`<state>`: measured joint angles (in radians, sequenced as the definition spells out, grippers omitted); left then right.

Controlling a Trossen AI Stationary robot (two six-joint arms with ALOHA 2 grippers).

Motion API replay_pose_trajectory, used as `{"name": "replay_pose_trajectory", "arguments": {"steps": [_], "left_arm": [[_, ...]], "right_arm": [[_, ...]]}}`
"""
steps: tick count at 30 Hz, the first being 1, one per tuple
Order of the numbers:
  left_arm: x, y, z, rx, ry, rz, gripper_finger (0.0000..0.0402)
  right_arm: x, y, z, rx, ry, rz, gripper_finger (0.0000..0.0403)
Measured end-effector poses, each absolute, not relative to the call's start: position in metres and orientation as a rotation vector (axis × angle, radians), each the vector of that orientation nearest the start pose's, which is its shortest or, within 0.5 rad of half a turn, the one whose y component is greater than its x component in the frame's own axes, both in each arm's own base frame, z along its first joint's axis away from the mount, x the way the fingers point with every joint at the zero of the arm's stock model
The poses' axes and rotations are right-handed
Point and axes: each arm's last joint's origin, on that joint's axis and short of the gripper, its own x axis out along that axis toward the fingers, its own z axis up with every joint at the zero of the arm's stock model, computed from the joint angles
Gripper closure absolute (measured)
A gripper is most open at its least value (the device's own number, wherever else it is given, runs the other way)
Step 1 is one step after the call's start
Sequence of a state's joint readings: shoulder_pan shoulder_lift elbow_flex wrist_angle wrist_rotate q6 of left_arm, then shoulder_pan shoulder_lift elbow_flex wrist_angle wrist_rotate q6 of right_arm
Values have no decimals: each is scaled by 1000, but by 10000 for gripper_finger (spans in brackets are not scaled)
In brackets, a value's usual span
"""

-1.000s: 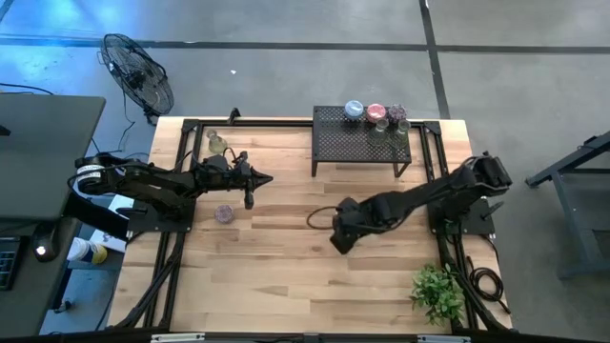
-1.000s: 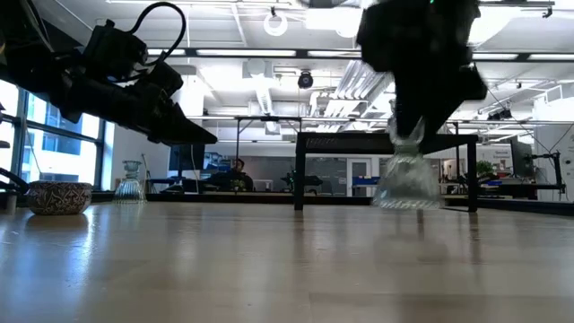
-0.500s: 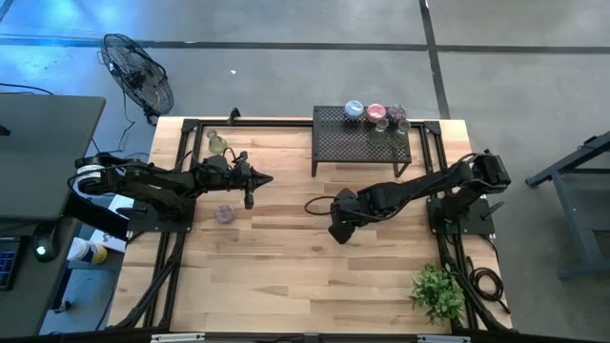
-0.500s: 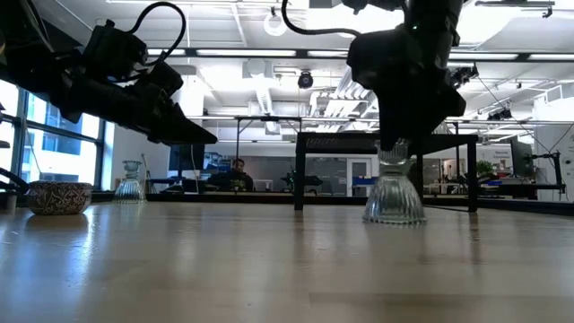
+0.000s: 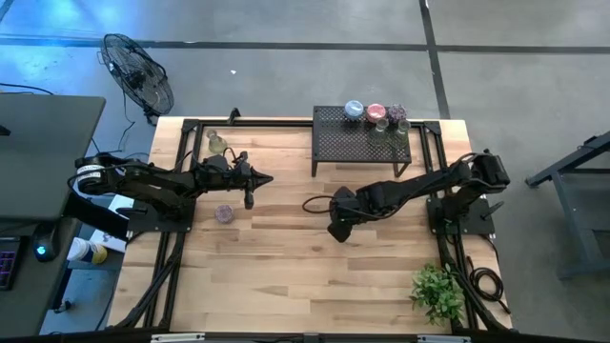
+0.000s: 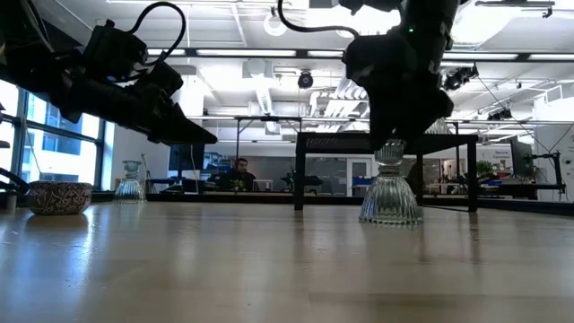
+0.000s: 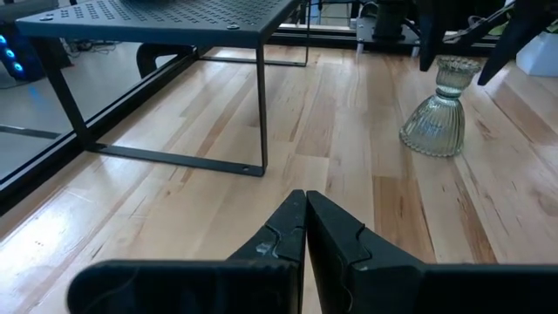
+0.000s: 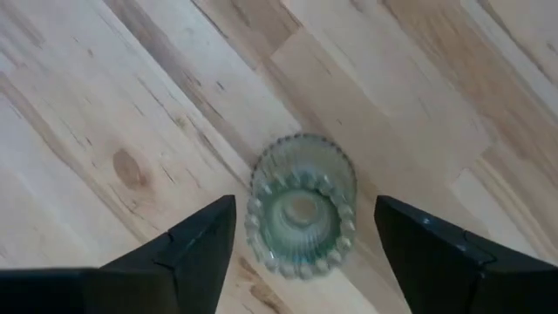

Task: Pick & Place candle stick holders
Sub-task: Put the green glass candle holder on the shelf aligned with the other green glass candle holders

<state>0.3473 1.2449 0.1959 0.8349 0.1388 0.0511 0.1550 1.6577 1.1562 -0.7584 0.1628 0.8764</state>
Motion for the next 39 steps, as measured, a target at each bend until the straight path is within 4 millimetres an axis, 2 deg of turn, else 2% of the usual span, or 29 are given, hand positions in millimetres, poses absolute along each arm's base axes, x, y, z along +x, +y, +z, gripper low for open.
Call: {"name": "replay_pose_trajectory", "arguments": {"steps": [6, 14, 18, 22, 26, 29, 33, 39], "left_arm": [[193, 66, 151, 0, 214, 206, 392], [193, 66, 151, 0, 214, 206, 392], [193, 66, 151, 0, 214, 206, 392], [193, 66, 151, 0, 214, 206, 392], [193, 66, 151, 0, 214, 205, 392], [193, 66, 151, 1, 215, 212, 392], [193, 66, 151, 1, 215, 214, 392], [193, 66, 151, 1, 214, 215, 392]], "right_arm": [[319, 46, 197, 540, 1180, -519, 154], [321, 45, 203, 543, 1160, -520, 246], [328, 46, 223, 567, 1146, -486, 246], [338, 39, 268, 583, 1100, -501, 245], [342, 17, 325, 568, 990, -560, 239], [340, -7, 357, 521, 979, -602, 241], [337, -50, 374, 436, 1058, -660, 243], [329, -114, 377, 356, 1116, -614, 234]]}}
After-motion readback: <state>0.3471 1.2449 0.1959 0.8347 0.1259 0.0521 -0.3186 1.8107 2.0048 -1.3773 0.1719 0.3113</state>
